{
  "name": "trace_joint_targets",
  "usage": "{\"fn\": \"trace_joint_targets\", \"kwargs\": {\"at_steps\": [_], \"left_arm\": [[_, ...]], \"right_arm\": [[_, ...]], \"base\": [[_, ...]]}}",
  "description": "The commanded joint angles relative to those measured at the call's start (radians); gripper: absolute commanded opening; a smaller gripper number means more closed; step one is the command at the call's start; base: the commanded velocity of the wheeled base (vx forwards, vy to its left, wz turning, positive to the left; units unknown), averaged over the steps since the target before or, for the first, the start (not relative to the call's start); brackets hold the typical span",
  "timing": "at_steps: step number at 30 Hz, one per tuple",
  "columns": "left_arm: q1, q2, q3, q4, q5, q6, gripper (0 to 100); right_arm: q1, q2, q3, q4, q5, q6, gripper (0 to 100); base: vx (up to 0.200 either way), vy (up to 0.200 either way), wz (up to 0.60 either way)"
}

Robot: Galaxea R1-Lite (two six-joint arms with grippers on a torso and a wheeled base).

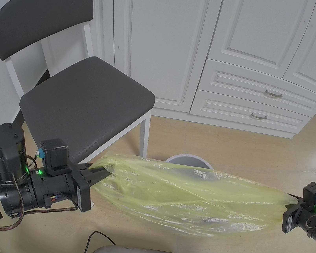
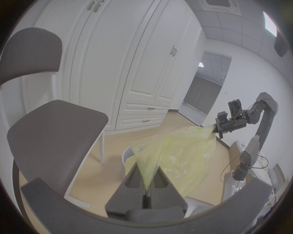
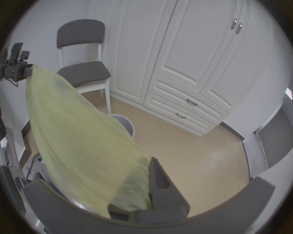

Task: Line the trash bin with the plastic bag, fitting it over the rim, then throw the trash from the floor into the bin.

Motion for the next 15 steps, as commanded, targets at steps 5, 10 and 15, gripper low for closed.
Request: {"fn": "trace_joint_targets", "kwargs": {"at_steps": [5, 10, 15], "left_arm": [[-0.024, 0.124, 0.032, -0.151, -0.055, 0.047, 0], [-0.043, 0.196, 0.099, -0.339, -0.159, 0.050, 0], [-0.049, 0.252, 0.136, -0.481, -0.253, 0.050, 0]], "right_arm": [[0.009, -0.068, 0.027, -0.001, 0.110, -0.023, 0], [0.020, -0.091, 0.036, -0.001, 0.164, -0.037, 0], [0.061, -0.076, 0.036, -0.003, 0.167, -0.032, 0]], "base": [[0.000, 0.000, 0.00], [0.000, 0.000, 0.00], [0.000, 0.000, 0.00]]}}
